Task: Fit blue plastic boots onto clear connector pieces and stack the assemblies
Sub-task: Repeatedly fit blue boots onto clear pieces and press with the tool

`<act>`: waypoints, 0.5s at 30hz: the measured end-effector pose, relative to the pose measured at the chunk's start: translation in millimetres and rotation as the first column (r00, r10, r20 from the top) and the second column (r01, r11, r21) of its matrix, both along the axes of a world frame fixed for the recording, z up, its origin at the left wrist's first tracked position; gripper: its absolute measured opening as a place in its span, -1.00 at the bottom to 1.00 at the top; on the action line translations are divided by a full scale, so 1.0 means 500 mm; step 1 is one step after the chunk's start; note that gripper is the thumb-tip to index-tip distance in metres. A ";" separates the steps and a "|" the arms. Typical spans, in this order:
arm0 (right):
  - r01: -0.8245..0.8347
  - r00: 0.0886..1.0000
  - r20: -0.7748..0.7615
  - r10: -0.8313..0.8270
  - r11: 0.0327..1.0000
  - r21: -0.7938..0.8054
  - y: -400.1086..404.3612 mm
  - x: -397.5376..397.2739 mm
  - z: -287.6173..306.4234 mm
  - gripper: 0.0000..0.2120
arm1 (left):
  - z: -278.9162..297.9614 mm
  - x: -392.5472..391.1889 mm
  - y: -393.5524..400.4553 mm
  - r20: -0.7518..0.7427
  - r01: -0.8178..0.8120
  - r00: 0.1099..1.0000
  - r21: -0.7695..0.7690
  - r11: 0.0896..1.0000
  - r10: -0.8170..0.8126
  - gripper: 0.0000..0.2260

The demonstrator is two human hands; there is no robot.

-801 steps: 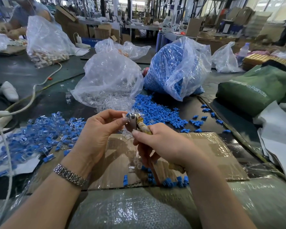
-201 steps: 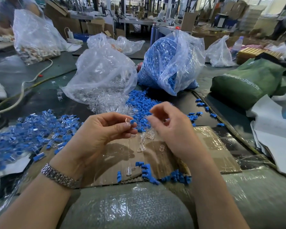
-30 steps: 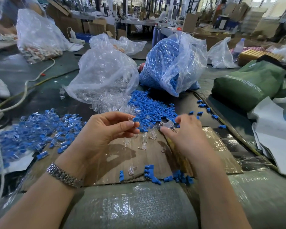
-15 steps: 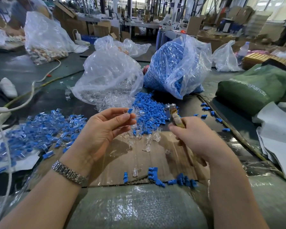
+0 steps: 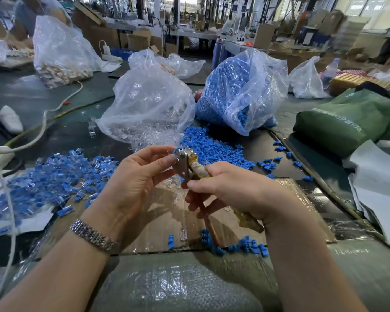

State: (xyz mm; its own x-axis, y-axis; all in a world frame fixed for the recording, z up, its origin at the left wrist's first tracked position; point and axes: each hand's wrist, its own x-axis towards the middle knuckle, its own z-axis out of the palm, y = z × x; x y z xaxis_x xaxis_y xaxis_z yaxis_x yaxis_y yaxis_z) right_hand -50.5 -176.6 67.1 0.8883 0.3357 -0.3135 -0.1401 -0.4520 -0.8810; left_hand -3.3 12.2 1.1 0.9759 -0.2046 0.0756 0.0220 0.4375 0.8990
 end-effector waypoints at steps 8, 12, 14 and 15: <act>0.046 0.997 0.067 -0.043 0.998 -0.035 0.000 0.001 -0.019 -0.58 | 0.007 -0.015 -0.008 0.028 -0.046 0.999 0.050 0.998 0.045 -0.85; 0.056 0.992 0.117 -0.047 0.996 -0.071 0.008 -0.002 -0.030 -0.55 | 0.006 -0.011 -0.006 0.035 -0.058 0.998 0.067 0.996 0.056 -0.82; 0.047 0.993 0.110 -0.038 0.996 -0.077 0.008 -0.002 -0.029 -0.55 | 0.001 -0.009 -0.003 0.050 -0.055 0.997 0.108 0.993 0.050 -0.81; 0.041 0.995 0.096 -0.034 0.996 -0.075 0.007 -0.003 -0.028 -0.55 | 0.000 -0.007 -0.001 0.056 -0.051 0.997 0.130 0.990 0.044 -0.81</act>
